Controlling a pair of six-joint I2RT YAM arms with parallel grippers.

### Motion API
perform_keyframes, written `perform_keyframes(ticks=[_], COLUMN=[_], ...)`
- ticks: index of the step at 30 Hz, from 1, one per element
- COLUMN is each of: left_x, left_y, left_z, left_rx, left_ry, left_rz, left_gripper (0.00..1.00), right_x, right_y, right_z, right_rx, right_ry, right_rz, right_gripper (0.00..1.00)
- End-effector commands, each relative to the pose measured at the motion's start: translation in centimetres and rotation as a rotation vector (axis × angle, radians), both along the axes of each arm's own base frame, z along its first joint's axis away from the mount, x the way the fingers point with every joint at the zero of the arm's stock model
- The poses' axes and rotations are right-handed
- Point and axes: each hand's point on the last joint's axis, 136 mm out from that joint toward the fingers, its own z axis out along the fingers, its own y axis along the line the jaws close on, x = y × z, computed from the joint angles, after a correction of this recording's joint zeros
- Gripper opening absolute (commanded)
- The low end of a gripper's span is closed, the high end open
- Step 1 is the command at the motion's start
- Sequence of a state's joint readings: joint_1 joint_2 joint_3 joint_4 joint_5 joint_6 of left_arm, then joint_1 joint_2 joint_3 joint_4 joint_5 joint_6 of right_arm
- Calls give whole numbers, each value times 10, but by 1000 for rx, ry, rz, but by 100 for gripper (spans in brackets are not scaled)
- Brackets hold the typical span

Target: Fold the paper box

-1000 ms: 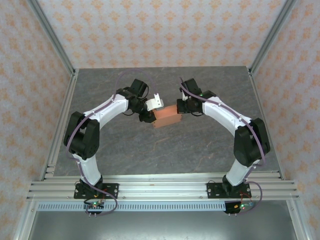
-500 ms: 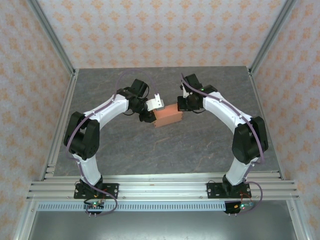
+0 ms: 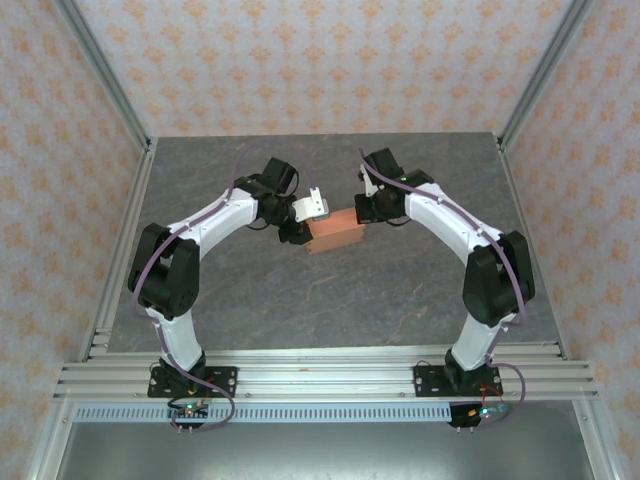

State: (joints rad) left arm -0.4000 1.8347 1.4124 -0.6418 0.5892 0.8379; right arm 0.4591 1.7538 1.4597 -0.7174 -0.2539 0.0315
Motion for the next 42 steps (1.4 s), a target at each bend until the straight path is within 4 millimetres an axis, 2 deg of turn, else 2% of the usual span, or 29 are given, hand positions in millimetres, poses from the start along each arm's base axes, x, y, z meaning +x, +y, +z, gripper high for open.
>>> perform_keyframes(ticks=[1,11,18,33,36,42], left_x=[5,7,7,7,8,9], left_y=[36,36,36,36,35,28], left_z=[-18,-18,-16,-17,-14,1], left_rx=[157,156,156,155,147,78], left_ry=[27,28,29,39,38,26], left_rz=[109,114,117,126,131,144], left_gripper=[30,31,31,31,32,40], right_x=[1,-5,-9,-14,-15,-14], right_y=[-35,-23,-31,-38,-35,-35], right_z=[-3,-9,-24,-41,-40,-31], right_rx=[-142,-46,-79,-85,-76,-74], right_ry=[21,51,56,-8,-19,-40], right_rz=[-50,-83,-80,-81,-85,-127], right_gripper=[4,4,4,1,2,1])
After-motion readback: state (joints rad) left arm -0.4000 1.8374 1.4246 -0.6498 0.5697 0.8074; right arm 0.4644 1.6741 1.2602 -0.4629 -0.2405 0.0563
